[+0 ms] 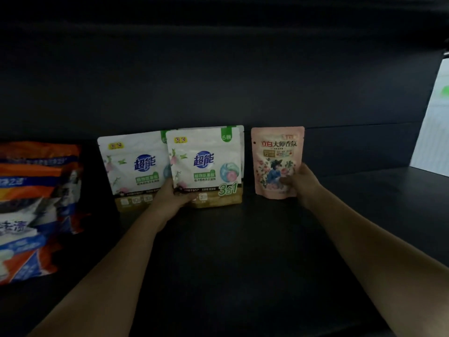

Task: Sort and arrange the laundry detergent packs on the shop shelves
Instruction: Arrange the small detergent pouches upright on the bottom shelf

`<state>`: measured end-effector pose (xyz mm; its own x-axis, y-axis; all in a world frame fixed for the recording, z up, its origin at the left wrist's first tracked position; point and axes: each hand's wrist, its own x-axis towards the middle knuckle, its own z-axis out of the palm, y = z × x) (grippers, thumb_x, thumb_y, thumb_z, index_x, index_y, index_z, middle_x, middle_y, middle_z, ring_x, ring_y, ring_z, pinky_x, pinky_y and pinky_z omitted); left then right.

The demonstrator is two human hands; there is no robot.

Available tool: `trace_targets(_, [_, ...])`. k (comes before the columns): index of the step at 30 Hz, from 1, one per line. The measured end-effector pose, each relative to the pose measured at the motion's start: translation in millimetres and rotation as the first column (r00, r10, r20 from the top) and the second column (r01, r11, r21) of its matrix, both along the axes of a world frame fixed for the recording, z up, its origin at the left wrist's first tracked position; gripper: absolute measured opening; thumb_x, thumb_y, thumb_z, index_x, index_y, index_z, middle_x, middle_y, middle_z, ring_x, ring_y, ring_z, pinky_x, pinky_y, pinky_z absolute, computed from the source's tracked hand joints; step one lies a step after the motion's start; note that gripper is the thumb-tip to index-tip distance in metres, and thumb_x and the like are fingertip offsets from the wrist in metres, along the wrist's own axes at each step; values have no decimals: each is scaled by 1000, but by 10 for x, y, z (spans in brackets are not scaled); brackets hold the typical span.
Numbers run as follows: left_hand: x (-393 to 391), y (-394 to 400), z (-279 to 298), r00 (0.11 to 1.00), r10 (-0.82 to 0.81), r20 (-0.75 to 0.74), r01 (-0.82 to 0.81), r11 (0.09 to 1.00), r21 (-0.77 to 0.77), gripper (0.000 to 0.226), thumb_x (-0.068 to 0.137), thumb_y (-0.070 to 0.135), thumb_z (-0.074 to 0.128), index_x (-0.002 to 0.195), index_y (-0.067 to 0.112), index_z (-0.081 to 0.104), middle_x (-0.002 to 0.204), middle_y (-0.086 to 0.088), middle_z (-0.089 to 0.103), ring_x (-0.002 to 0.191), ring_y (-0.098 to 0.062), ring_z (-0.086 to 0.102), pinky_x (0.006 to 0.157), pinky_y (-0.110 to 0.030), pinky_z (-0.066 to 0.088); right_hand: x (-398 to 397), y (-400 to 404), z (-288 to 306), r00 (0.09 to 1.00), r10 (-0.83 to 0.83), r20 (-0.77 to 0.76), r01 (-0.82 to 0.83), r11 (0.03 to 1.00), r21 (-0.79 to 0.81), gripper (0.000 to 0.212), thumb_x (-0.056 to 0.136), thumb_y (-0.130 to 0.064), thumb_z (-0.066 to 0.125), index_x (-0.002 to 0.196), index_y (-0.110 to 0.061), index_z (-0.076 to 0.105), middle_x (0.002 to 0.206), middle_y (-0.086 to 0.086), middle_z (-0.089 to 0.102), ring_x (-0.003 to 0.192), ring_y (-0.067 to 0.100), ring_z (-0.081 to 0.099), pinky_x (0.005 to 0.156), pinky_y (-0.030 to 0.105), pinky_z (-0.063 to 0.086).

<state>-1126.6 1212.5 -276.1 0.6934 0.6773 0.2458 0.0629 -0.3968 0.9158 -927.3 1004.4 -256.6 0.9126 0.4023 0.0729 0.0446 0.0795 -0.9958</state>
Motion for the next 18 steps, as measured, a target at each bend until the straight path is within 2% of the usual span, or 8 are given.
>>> trace_targets(1, [14,10,-7,1000,13,0,-13,1000,13,75,81,17,73,144,25,32,144,-2,45,130,-21,42,106,-35,36,41,49,-22,1000,22,-14,-22,999,32,30,85,11,54,107,-9,47,120,9,56,111,31,57,84,47,51])
trace_targets(3, [46,24,-23,999,32,-5,-32,998,47,76,82,21,72,145,26,30,145,-1,43,132,-20,41,106,-34,35,106,132,-69,998,61,-19,-59,996,72,40,85,13,51,120,-5,43,121,9,54,111,31,55,81,44,50])
trace_targets(6, [96,36,-51,997,75,-27,-72,992,101,74,83,25,72,144,23,31,145,-2,43,131,-22,42,108,-39,36,161,196,-112,998,61,31,-63,996,61,50,87,7,53,131,-5,33,118,6,48,107,26,52,74,38,51])
trace_targets(9, [150,-14,-62,990,138,-27,-134,983,129,75,83,25,72,145,20,30,145,-4,43,132,-23,41,108,-40,37,222,199,-171,990,-51,134,64,994,-94,46,89,-5,58,129,-9,34,124,8,49,111,25,53,86,40,51])
trace_targets(12, [182,-76,-77,978,206,-23,-199,966,165,75,82,25,72,144,19,30,145,-5,43,132,-25,41,109,-42,36,237,192,-180,959,-161,233,214,951,-223,48,87,-13,65,127,-8,39,128,12,51,113,27,54,84,35,49])
trace_targets(14, [181,-94,-83,974,224,-21,-216,958,186,75,82,24,73,144,18,30,144,-5,44,131,-25,43,108,-43,36,239,196,-167,960,-123,253,194,941,-278,55,83,-15,69,129,-9,38,132,13,48,117,28,51,87,35,48])
trace_targets(16, [180,-98,-85,974,225,-24,-216,958,191,75,82,23,72,144,17,29,143,-6,45,129,-25,46,107,-40,38,235,201,-164,959,-77,273,172,923,-344,64,79,-16,73,132,-9,37,135,14,45,121,29,48,97,41,46])
trace_targets(18, [180,-101,-83,972,232,-34,-220,955,200,75,83,24,71,144,16,29,143,-6,45,128,-25,47,105,-39,38,215,230,-161,949,-89,303,208,898,-387,67,78,-20,75,132,-7,36,135,15,44,121,30,48,99,44,44])
